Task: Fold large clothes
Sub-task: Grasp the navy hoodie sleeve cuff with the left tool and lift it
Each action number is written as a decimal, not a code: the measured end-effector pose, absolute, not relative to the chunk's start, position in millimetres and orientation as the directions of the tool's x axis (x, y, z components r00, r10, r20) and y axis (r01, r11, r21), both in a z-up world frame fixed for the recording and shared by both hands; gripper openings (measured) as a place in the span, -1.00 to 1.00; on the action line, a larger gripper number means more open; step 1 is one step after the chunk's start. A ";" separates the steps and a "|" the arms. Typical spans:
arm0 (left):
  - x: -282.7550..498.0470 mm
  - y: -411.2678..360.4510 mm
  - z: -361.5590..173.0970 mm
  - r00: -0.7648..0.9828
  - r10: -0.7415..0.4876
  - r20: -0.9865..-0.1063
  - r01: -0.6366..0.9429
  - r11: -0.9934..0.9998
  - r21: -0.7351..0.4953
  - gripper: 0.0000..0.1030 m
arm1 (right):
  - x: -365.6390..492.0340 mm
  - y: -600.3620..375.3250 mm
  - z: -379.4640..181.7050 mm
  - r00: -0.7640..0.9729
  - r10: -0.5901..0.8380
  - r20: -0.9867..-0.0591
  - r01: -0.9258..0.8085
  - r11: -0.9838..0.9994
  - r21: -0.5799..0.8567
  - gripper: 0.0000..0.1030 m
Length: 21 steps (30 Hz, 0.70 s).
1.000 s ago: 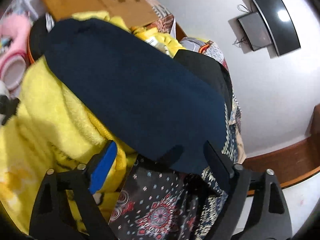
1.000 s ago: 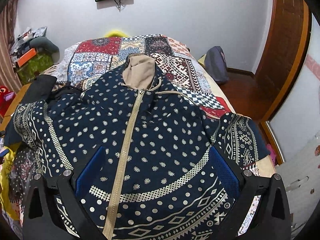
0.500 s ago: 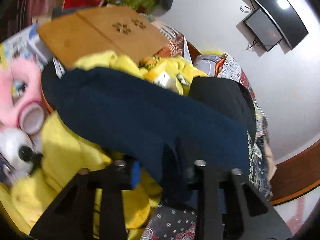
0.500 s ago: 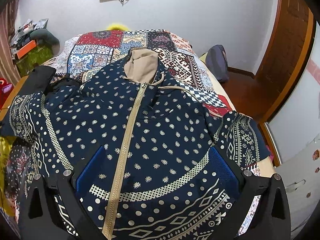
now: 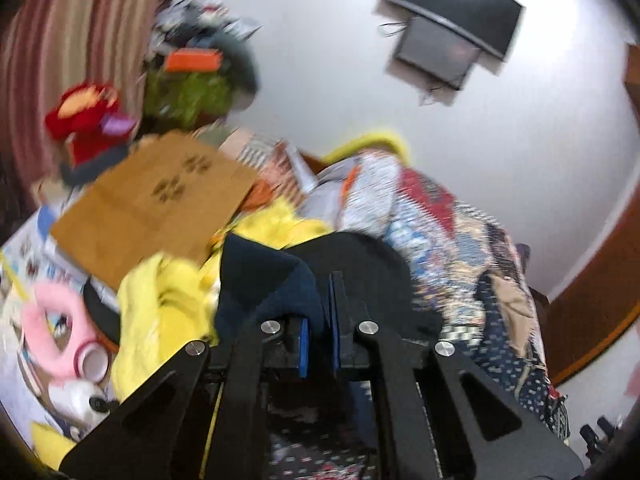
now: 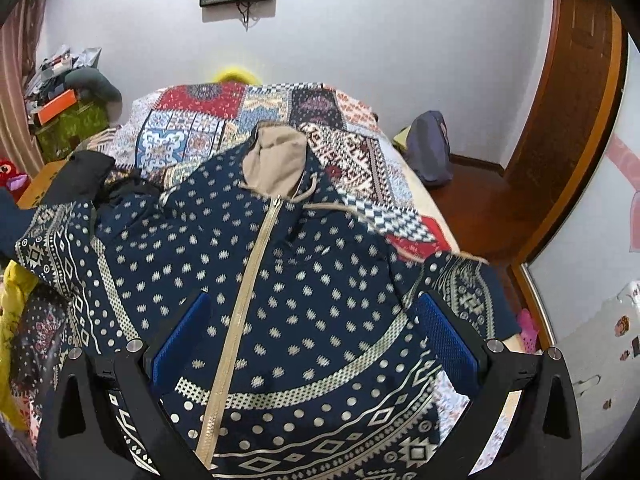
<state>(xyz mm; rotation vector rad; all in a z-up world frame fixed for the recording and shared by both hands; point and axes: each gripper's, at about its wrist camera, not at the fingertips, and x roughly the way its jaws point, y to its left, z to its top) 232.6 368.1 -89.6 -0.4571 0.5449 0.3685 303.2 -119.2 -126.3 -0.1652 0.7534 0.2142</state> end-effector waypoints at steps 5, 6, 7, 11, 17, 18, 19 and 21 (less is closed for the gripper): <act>258.3 306.3 -39.5 0.854 0.140 -0.500 -0.313 0.907 -0.281 -0.90 | 311.9 -125.7 -111.2 0.724 0.154 -0.672 -0.267 0.961 -0.068 0.98; 265.5 289.7 -30.5 0.864 0.120 -0.489 -0.280 0.922 -0.268 -0.90 | 312.3 -126.9 -109.1 0.727 0.157 -0.668 -0.270 0.960 -0.068 0.98; 271.1 276.3 -24.2 0.870 0.106 -0.481 -0.255 0.932 -0.257 -0.90 | 314.5 -129.1 -106.5 0.731 0.160 -0.663 -0.273 0.960 -0.069 0.98; 297.4 212.0 -10.9 0.882 0.027 -0.470 -0.138 0.969 -0.203 -0.90 | 321.5 -137.7 -103.4 0.732 0.176 -0.658 -0.279 0.959 -0.055 0.98; 337.9 111.5 -35.5 0.840 -0.067 -0.539 0.016 0.995 -0.099 -0.90 | 326.3 -152.0 -112.9 0.710 0.181 -0.680 -0.275 0.961 -0.032 0.98; 342.8 98.1 -42.3 0.830 -0.080 -0.553 0.035 0.995 -0.091 -0.90 | 327.2 -154.8 -116.8 0.705 0.178 -0.686 -0.274 0.961 -0.032 0.98; 350.8 80.0 -53.9 0.809 -0.101 -0.578 0.064 0.994 -0.083 -0.90 | 327.9 -157.3 -119.0 0.702 0.176 -0.690 -0.274 0.961 -0.033 0.98; 361.6 53.1 -76.2 0.771 -0.133 -0.623 0.107 0.991 -0.079 -0.90 | 329.2 -161.9 -124.6 0.696 0.167 -0.699 -0.271 0.962 -0.040 0.98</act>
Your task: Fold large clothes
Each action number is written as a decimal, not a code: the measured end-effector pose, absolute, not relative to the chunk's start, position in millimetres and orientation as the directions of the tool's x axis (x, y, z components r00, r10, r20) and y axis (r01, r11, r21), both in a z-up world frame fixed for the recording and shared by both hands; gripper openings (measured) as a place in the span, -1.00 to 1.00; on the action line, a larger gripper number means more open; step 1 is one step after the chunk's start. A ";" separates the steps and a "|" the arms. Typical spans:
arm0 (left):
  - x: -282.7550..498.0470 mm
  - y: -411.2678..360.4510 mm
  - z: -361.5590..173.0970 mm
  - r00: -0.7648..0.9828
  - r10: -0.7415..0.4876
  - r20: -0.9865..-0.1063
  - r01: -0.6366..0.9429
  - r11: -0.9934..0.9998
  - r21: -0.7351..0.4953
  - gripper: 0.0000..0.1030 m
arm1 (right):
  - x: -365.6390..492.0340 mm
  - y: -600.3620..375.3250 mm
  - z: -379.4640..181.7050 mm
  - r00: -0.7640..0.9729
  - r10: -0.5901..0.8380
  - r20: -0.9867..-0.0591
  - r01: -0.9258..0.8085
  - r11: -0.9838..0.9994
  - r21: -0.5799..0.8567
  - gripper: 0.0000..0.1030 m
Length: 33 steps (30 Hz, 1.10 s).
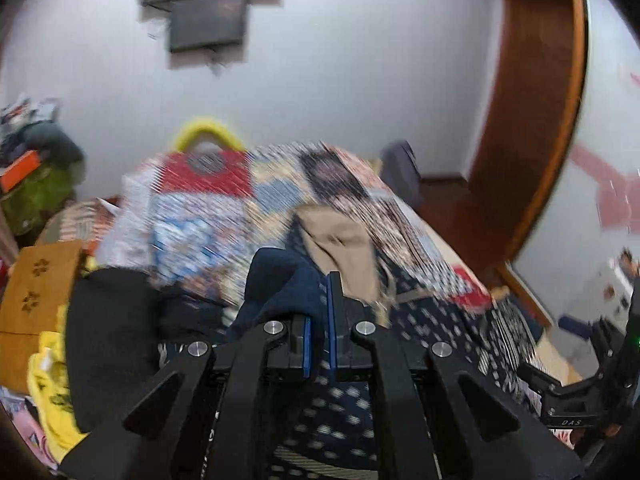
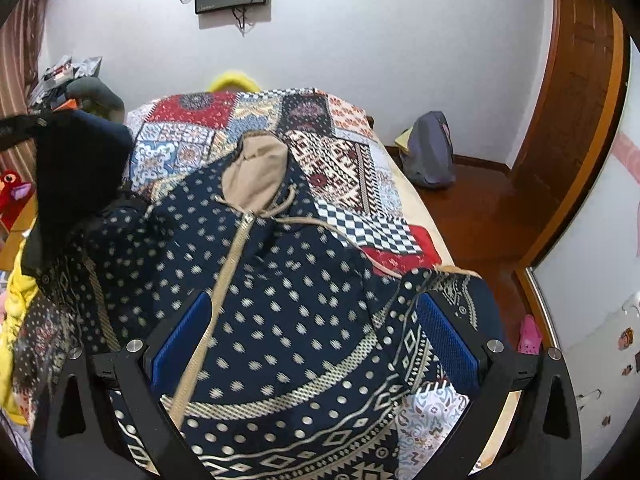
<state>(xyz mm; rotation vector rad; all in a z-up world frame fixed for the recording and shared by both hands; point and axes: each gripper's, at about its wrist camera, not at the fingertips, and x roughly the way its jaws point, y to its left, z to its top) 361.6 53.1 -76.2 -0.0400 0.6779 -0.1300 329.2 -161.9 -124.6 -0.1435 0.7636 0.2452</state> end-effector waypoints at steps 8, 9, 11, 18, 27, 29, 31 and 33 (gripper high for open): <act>384.8 -24.9 -171.8 0.587 -0.196 -0.785 0.195 0.976 -0.097 -0.90 | 333.7 -184.1 -146.8 0.663 0.126 -0.738 -0.241 0.969 -0.051 0.98; 385.7 -31.6 -180.8 0.569 -0.198 -0.798 0.207 0.974 -0.094 -0.90 | 334.3 -186.7 -149.4 0.658 0.121 -0.743 -0.237 0.970 -0.052 0.98; 384.4 -47.7 -200.0 0.529 -0.200 -0.825 0.238 0.968 -0.082 -0.90 | 334.8 -190.4 -153.2 0.651 0.111 -0.751 -0.233 0.971 -0.058 0.98; 370.3 -76.5 -238.2 0.389 -0.214 -0.896 0.319 0.944 -0.088 -0.61 | 331.8 -192.7 -164.3 0.630 0.089 -0.772 -0.238 0.968 -0.083 0.98; 337.0 -57.2 -216.2 0.393 -0.247 -0.886 0.336 0.935 -0.111 0.05 | 323.9 -183.5 -159.9 0.638 0.081 -0.765 -0.264 0.957 -0.119 0.98; 331.8 -43.1 -202.2 0.417 -0.252 -0.873 0.317 0.941 -0.121 0.11 | 323.2 -178.4 -155.1 0.642 0.094 -0.761 -0.276 0.954 -0.115 0.98; 325.5 -26.0 -187.9 0.453 -0.244 -0.858 0.291 0.950 -0.116 0.19 | 323.2 -172.3 -151.0 0.646 0.110 -0.756 -0.289 0.951 -0.108 0.98; 317.1 1.0 -171.4 0.500 -0.223 -0.837 0.248 0.963 -0.109 0.23 | 323.0 -162.9 -145.6 0.649 0.129 -0.750 -0.309 0.945 -0.105 0.98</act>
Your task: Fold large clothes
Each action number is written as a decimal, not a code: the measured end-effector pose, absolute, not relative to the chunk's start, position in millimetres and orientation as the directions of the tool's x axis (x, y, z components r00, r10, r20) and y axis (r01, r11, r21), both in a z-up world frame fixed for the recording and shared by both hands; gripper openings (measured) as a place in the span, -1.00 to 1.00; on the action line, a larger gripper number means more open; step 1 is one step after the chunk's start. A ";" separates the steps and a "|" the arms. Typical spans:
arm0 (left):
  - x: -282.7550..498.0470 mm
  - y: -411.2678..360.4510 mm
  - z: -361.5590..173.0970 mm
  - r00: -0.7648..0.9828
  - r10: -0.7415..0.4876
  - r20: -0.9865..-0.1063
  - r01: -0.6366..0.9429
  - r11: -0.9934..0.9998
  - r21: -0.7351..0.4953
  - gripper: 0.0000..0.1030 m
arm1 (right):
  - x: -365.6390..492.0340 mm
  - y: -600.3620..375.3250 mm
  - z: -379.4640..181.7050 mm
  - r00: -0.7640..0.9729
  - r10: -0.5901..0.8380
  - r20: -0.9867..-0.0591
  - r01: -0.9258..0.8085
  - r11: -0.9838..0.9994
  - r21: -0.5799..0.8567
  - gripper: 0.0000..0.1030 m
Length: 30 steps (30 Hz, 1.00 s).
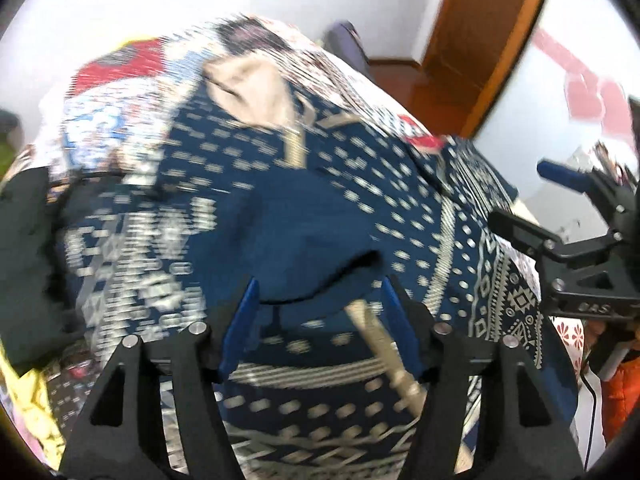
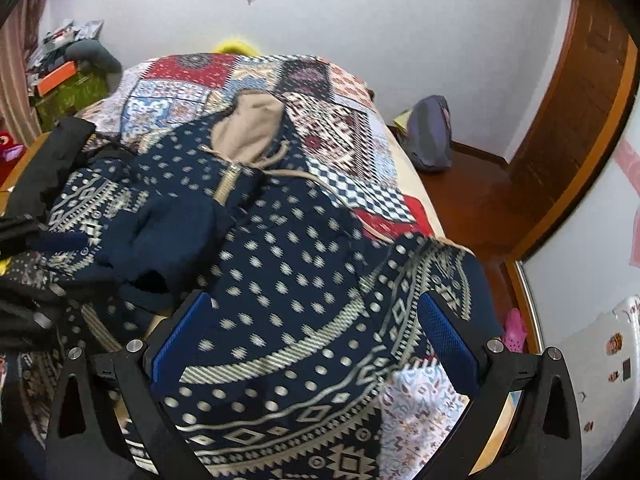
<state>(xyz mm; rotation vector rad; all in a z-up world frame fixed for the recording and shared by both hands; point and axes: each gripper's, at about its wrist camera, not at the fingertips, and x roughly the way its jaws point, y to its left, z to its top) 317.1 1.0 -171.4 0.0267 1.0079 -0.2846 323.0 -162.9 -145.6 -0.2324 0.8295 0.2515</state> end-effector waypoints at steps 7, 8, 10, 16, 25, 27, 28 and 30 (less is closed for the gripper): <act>292.0 86.4 -149.3 0.598 -0.050 -0.800 0.079 0.997 -0.002 0.33 | 322.3 -114.3 -140.7 0.642 0.197 -0.741 -0.414 0.902 -0.119 0.98; 288.4 98.6 -150.4 0.599 -0.029 -0.800 0.056 0.998 0.005 0.34 | 321.8 -104.2 -141.8 0.634 0.212 -0.744 -0.441 0.889 -0.122 0.98; 279.7 123.6 -156.0 0.591 -0.007 -0.807 0.011 1.000 0.000 0.34 | 321.1 -86.3 -146.3 0.614 0.237 -0.753 -0.491 0.861 -0.129 0.97; 262.0 167.9 -185.8 0.547 0.017 -0.837 -0.084 0.996 -0.035 0.34 | 322.3 -27.7 -177.1 0.537 0.254 -0.805 -0.610 0.775 -0.163 0.95; 252.4 190.2 -243.6 0.460 -0.017 -0.888 -0.140 0.986 -0.092 0.34 | 340.5 23.6 -226.3 0.440 0.181 -0.880 -0.706 0.675 -0.214 0.49; 253.0 190.5 -253.6 0.442 -0.028 -0.896 -0.143 0.985 -0.101 0.34 | 340.6 28.6 -232.3 0.421 0.183 -0.888 -0.724 0.658 -0.208 0.37; 253.1 190.7 -256.5 0.438 -0.032 -0.898 -0.143 0.984 -0.105 0.34 | 340.1 30.7 -235.1 0.412 0.189 -0.892 -0.732 0.651 -0.200 0.27; 255.1 188.7 -262.8 0.428 -0.039 -0.903 -0.146 0.983 -0.112 0.34 | 339.6 31.9 -237.4 0.404 0.206 -0.891 -0.740 0.647 -0.185 0.17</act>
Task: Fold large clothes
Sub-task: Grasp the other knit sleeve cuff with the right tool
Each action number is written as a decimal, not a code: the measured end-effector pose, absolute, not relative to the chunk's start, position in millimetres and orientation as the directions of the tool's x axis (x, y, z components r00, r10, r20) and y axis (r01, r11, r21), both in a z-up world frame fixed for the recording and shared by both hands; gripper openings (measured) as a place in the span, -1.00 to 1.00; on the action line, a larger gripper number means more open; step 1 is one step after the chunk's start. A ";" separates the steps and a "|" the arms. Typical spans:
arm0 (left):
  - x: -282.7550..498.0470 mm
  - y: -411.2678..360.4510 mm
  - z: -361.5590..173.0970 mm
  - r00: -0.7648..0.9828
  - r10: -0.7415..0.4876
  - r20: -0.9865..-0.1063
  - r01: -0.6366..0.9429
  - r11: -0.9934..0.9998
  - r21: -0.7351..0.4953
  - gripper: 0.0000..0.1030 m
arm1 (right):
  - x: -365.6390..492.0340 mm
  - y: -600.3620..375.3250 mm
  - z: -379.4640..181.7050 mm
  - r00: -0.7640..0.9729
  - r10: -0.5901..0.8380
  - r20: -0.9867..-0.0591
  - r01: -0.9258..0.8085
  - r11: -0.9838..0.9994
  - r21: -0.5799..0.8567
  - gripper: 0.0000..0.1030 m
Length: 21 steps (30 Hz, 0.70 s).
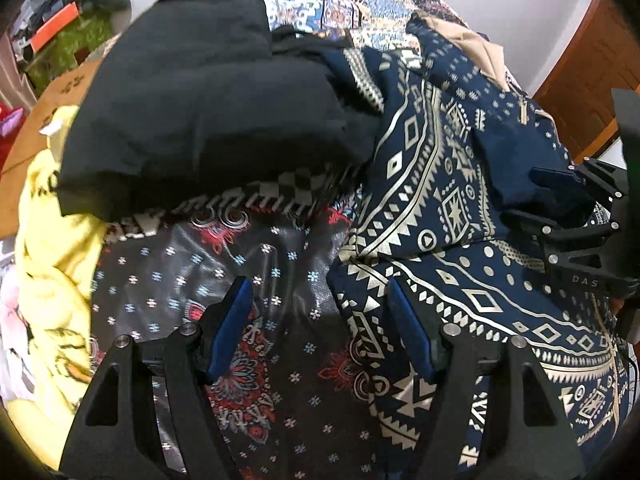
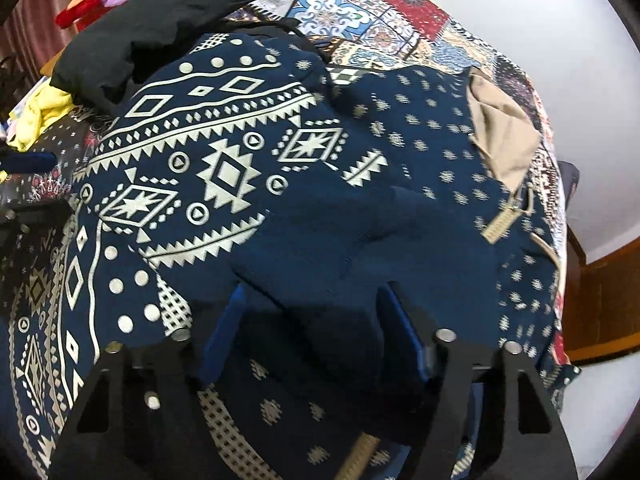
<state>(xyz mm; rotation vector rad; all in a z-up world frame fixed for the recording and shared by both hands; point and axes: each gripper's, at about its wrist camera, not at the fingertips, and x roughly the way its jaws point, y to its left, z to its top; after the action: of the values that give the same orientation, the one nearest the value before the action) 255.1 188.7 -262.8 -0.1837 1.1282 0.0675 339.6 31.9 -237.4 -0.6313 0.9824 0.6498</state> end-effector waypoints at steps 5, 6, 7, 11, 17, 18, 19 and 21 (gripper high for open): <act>260.9 185.2 -270.4 0.426 -0.042 -0.904 -0.158 0.980 -0.120 0.34 | 343.7 29.6 -236.4 0.395 0.232 -0.889 -0.739 0.656 -0.157 -0.50; 261.5 185.3 -270.8 0.428 -0.041 -0.903 -0.163 0.979 -0.122 0.34 | 343.1 28.3 -235.8 0.412 0.220 -0.884 -0.730 0.660 -0.176 -0.59; 261.6 186.0 -270.7 0.428 -0.041 -0.903 -0.167 0.978 -0.124 0.34 | 342.3 28.3 -234.9 0.422 0.213 -0.881 -0.723 0.665 -0.186 -0.78; 261.4 188.1 -270.9 0.428 -0.028 -0.903 -0.181 0.977 -0.116 0.34 | 351.6 12.1 -216.7 0.431 0.275 -0.860 -0.686 0.719 -0.114 -0.81; 270.4 186.5 -266.9 0.433 0.026 -0.901 -0.202 0.977 -0.069 0.34 | 359.4 -27.5 -162.7 0.553 0.318 -0.770 -0.584 0.807 -0.086 -0.82; 272.0 186.1 -265.7 0.436 0.044 -0.899 -0.208 0.977 -0.053 0.34 | 360.2 -37.9 -152.3 0.575 0.323 -0.752 -0.561 0.824 -0.075 -0.82; 274.6 185.7 -265.3 0.436 0.056 -0.898 -0.215 0.976 -0.043 0.34 | 361.0 -46.0 -144.6 0.590 0.326 -0.738 -0.544 0.836 -0.067 -0.82; 277.9 185.9 -265.5 0.434 0.069 -0.898 -0.228 0.973 -0.036 0.34 | 363.6 -67.6 -127.3 0.623 0.332 -0.708 -0.501 0.865 -0.036 -0.82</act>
<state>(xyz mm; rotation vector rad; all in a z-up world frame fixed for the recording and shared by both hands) 277.9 185.9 -265.5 -0.1606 1.1075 0.1856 363.6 -67.6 -127.3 -0.2400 0.7595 0.4834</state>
